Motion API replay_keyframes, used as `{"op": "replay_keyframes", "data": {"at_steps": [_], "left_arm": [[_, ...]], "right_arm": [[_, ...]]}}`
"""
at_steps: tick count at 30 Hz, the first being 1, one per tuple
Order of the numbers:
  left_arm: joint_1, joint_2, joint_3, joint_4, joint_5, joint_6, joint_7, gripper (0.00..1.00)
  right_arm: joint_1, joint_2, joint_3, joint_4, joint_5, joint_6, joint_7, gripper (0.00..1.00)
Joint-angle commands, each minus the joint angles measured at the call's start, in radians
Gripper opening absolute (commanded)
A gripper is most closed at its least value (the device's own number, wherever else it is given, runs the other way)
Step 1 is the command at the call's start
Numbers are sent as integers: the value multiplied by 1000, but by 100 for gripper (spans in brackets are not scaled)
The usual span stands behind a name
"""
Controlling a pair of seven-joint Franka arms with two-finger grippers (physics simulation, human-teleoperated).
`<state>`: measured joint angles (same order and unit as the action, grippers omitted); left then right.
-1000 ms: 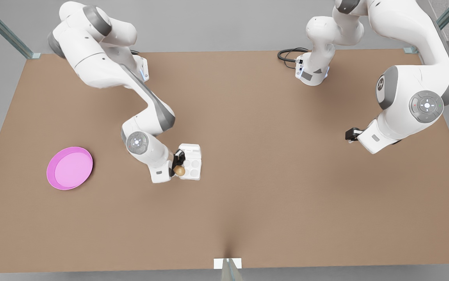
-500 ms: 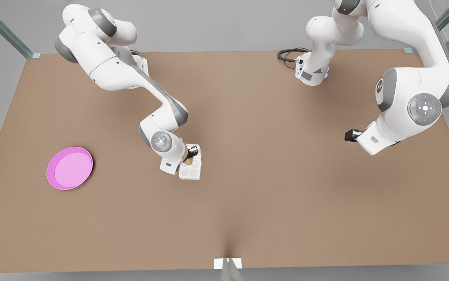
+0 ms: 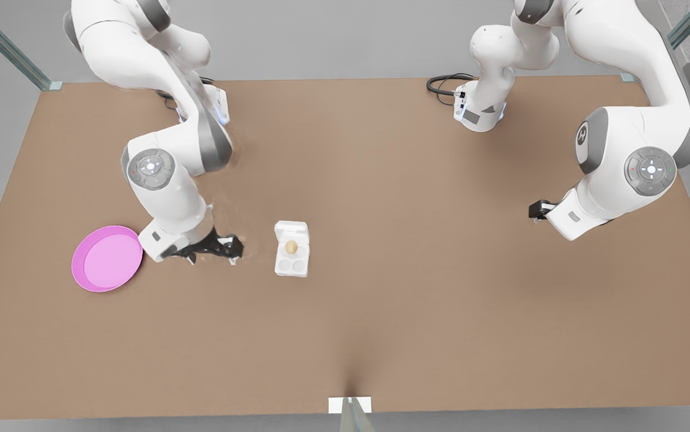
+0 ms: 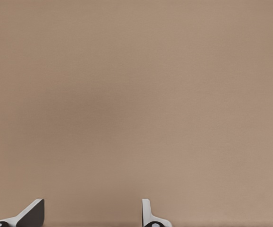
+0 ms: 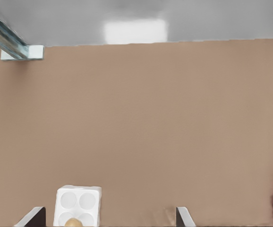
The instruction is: Pack egg into the box and close the box lid
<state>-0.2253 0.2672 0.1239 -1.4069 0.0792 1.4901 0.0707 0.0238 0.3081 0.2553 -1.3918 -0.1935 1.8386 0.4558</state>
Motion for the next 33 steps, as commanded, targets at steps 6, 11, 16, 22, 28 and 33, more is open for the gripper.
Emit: {"op": "replay_keyframes", "data": {"at_steps": [6,11,16,22,28,33], "left_arm": [[-594,126,-3,2,-282,-179,-1091,100],[-672,336,-174,16,-432,392,-1566,21],[-704,411,-171,-76,-375,541,-1563,21],[-729,489,-171,-72,-175,894,-1554,21],[-732,523,-167,-63,-90,955,-1528,21],[-729,544,-119,5,-85,954,-1502,21]], "right_arm": [[-125,-53,-134,42,98,-435,-638,100],[-113,-49,-130,51,85,-444,-641,100],[-127,-29,-134,56,74,-490,-641,100],[-130,-27,-136,114,106,-487,-640,100],[-125,-26,-137,114,105,-487,-635,100],[-122,-26,-137,114,89,-487,-637,100]]}}
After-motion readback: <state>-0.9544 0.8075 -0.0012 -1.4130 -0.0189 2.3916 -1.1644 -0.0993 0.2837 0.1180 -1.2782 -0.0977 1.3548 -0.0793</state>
